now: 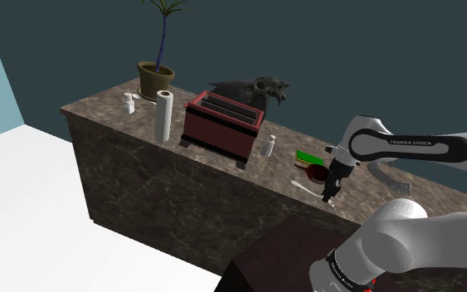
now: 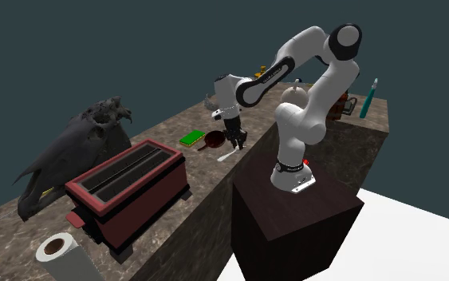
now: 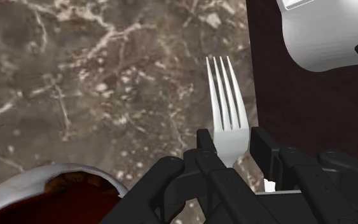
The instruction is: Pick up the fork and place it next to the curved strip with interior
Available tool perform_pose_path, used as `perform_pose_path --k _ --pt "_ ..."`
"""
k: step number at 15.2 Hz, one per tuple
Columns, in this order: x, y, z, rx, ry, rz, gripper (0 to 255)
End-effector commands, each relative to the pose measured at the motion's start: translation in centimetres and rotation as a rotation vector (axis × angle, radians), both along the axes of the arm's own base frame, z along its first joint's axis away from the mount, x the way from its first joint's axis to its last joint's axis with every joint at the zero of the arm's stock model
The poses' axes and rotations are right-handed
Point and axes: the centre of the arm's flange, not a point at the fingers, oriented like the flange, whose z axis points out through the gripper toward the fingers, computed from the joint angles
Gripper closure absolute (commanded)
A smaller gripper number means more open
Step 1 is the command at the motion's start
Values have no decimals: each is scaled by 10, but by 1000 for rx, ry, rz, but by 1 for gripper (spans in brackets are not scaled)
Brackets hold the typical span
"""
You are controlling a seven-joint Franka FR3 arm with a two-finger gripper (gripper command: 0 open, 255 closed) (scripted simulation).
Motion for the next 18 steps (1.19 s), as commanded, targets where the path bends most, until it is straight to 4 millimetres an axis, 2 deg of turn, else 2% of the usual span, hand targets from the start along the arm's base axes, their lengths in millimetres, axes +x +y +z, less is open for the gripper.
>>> perform_pose_path --k 1,18 --pt "0 0 5 0 0 0 255" --pt "0 0 95 0 1 0 255"
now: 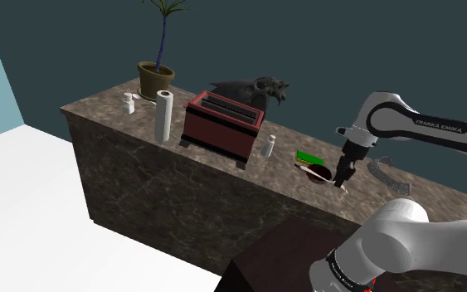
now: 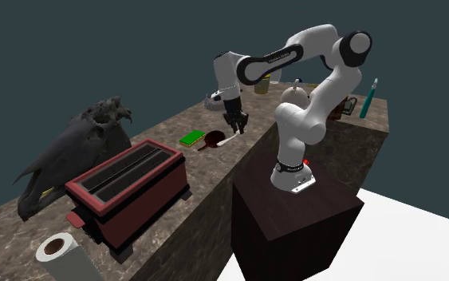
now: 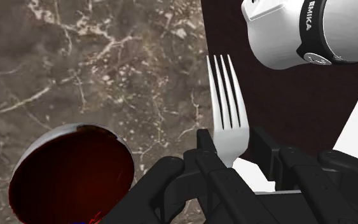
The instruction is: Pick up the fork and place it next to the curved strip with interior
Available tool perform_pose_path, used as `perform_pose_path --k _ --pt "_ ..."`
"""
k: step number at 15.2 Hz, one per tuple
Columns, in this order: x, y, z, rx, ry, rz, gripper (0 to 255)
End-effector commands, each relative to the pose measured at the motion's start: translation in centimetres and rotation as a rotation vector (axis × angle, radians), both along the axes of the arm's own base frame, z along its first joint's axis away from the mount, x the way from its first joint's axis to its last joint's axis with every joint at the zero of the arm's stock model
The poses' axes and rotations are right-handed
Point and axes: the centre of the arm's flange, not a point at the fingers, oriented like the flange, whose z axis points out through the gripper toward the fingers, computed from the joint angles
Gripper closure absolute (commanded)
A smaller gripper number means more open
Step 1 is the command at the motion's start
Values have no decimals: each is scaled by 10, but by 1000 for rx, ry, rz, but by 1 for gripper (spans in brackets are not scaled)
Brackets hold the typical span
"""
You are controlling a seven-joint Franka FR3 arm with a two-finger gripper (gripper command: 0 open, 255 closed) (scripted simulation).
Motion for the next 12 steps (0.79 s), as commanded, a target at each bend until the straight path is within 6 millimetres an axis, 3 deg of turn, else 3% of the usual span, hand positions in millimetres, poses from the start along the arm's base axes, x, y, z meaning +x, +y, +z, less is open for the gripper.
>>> perform_pose_path --k 1,11,12 --pt "0 1 11 0 0 0 255" --pt "0 1 61 0 0 0 255" --pt "-6 -11 61 0 0 0 255"
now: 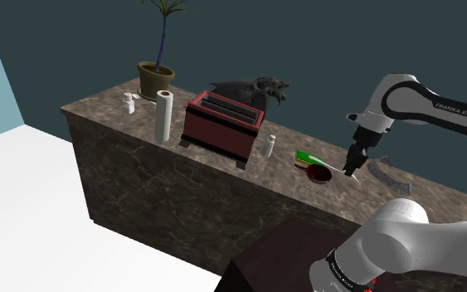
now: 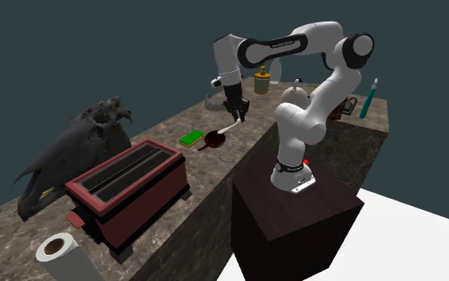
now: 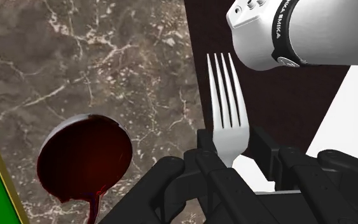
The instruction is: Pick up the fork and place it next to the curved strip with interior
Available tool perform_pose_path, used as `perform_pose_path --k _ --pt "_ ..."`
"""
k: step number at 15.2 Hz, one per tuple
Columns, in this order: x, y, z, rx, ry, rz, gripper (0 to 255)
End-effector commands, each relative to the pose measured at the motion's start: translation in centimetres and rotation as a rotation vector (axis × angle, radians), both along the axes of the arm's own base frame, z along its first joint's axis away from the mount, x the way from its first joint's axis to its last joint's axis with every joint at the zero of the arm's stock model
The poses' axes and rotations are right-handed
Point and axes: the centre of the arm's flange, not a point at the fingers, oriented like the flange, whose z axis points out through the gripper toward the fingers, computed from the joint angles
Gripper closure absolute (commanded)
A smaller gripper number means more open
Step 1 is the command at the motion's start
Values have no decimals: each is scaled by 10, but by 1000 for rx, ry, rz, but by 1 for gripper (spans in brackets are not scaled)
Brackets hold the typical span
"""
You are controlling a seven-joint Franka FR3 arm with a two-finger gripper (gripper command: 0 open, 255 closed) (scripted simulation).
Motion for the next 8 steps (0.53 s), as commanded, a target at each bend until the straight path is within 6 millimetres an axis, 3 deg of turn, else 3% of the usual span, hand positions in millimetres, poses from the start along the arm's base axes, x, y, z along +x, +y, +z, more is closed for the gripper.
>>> perform_pose_path --k 1,8 --pt "-9 -18 1 0 0 0 255" --pt "-53 -99 1 0 0 0 255"
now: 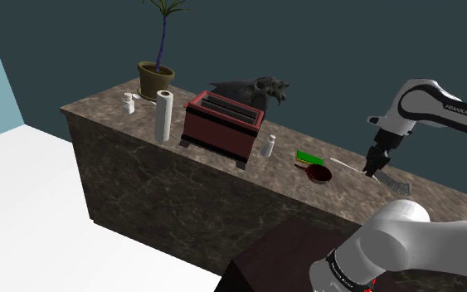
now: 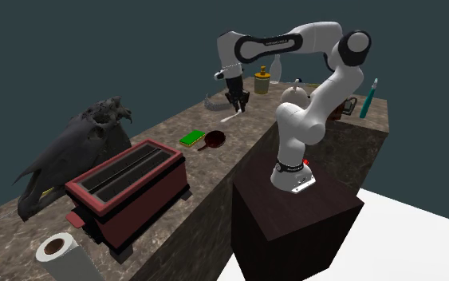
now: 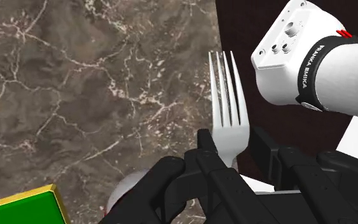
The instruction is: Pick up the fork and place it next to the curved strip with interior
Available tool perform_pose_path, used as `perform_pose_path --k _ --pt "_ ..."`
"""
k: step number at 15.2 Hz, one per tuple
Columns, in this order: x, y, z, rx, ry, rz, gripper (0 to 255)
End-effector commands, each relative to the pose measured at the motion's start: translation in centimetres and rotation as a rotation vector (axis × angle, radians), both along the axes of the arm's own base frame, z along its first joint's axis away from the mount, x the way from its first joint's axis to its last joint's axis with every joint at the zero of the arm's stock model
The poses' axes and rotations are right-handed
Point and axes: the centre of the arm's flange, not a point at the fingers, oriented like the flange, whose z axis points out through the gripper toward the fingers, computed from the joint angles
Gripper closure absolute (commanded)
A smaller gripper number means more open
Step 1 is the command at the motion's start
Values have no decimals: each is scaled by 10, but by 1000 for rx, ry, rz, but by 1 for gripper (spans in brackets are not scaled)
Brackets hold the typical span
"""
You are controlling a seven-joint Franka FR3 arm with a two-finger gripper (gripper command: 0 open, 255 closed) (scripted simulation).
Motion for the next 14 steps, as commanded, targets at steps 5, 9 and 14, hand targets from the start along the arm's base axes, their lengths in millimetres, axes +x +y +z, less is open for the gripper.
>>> perform_pose_path --k 5,9,14 --pt "-39 -67 -1 -1 0 2 255" --pt "-64 -113 0 -1 0 2 255" --pt "-96 -171 0 -1 0 2 255"
